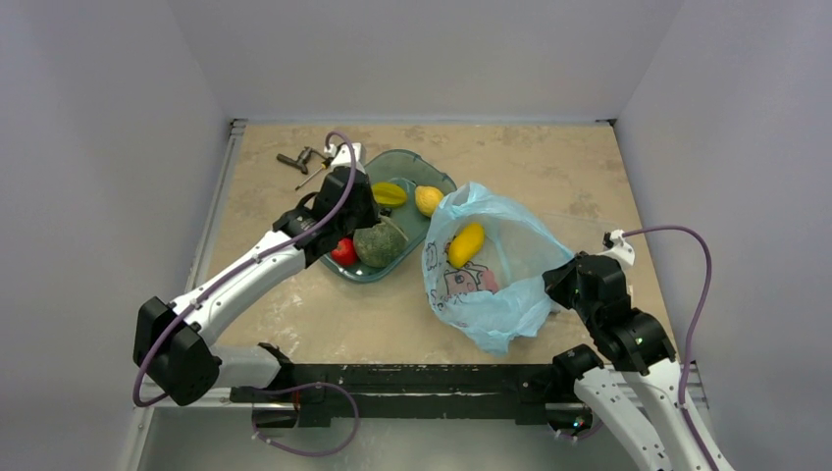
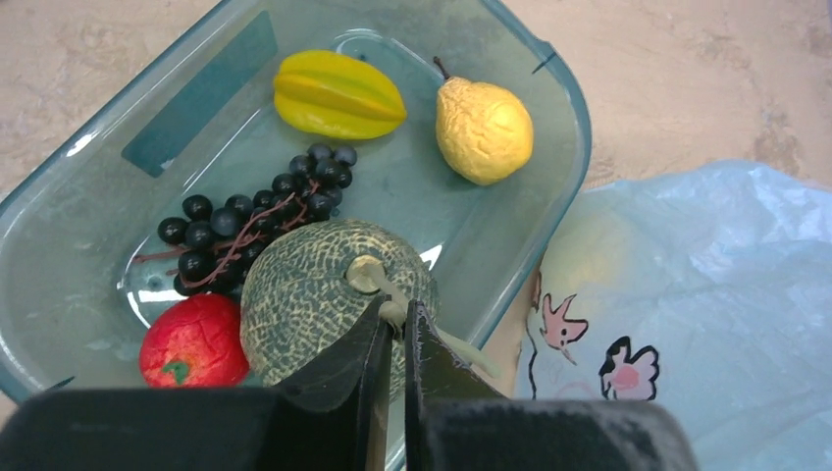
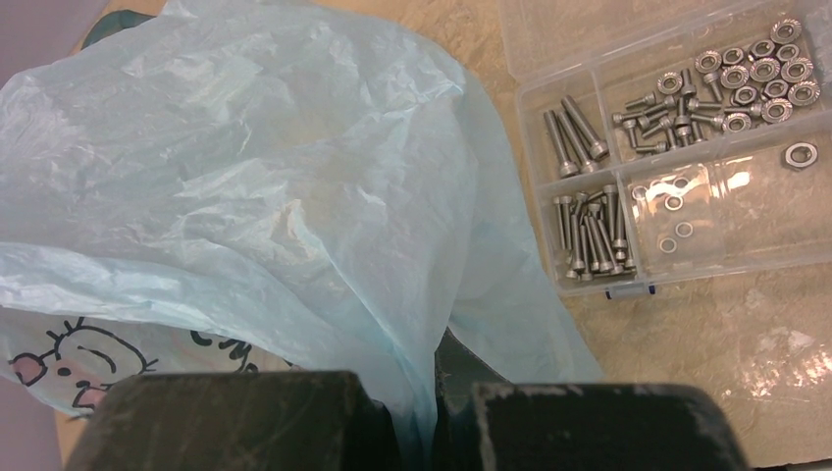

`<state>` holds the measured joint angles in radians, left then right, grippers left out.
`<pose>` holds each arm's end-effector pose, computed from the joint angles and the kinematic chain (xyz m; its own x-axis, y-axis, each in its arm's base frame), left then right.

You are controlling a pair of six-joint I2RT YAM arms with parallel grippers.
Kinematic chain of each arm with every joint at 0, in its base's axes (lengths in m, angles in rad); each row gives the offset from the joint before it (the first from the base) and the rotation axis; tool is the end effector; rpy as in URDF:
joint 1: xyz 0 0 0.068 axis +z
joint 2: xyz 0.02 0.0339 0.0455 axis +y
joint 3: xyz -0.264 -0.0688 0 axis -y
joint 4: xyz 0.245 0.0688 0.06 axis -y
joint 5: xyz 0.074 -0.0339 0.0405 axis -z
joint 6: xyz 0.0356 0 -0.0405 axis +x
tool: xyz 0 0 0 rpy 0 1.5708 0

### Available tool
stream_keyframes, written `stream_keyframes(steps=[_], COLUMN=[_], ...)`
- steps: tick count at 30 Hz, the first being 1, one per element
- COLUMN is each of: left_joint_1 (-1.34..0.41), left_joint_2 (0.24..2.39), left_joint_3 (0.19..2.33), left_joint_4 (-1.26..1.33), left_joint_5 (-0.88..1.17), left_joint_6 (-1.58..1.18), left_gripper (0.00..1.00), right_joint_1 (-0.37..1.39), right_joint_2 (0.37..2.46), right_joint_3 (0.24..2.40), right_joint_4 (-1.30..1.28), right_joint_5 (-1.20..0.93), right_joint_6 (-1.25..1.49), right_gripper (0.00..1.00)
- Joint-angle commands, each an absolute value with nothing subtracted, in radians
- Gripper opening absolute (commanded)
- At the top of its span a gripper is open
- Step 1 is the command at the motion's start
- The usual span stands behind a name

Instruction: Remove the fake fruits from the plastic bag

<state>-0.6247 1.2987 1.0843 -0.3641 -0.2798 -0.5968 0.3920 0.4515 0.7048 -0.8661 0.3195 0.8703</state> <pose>0.2425 -0.1627 0.3151 -0.5773 -0.2496 -0.7774 0.0606 0.9364 -0.3457 0.0900 0.0251 0.2862 -0.4384 0.6042 -0.6654 0.3256 0.7968 0.5090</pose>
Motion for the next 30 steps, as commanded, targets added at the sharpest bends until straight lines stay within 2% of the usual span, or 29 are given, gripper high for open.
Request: stream_keyframes(steps=[1, 7, 9, 15, 18, 21, 26, 30], left_joint_1=[-0.618, -0.617, -0.618, -0.619, -0.648, -0.800, -1.152, -1.266], left_joint_2=[1.265, 1.111, 1.057, 0.944, 0.925, 0.912, 0.966, 1.145], left_joint_3=[1.086, 1.021, 1.010, 0.975, 0.937, 0.909, 0.873, 0.960], left_joint_4=[-0.467, -0.437, -0.436, -0.399, -0.312, -0.239, -0.047, 0.016], left_joint_5=[-0.341, -0.300, -0.278, -0.023, 0.139, 0.084, -0.112, -0.214], left_joint_6=[-0.638, -0.601, -0.588, -0.559, -0.601, -0.601, -0.535, -0.457], left_gripper=[0.21, 0.77, 0.83, 0.85, 0.80, 0.79, 0.78, 0.71], right_joint_1=[0.394, 0.394, 0.394, 0.394, 0.394, 0.394, 0.394, 0.394], right_joint_2=[0.450, 0.445, 0.449, 0.446, 0.447, 0.450, 0.444, 0.440], right_joint_3=[0.717, 0.713, 0.713, 0.711, 0.710, 0.709, 0.712, 0.727], right_joint_4=[-0.830, -0.822, -0.822, -0.821, -0.815, -0.812, -0.814, -0.834], right_joint_5=[0.316, 0.309, 0.308, 0.304, 0.297, 0.293, 0.296, 0.300], right_joint_6=[0.858, 0.853, 0.853, 0.851, 0.847, 0.845, 0.844, 0.837], right_gripper=[0.00, 0.00, 0.00, 0.00, 0.00, 0.00, 0.00, 0.00])
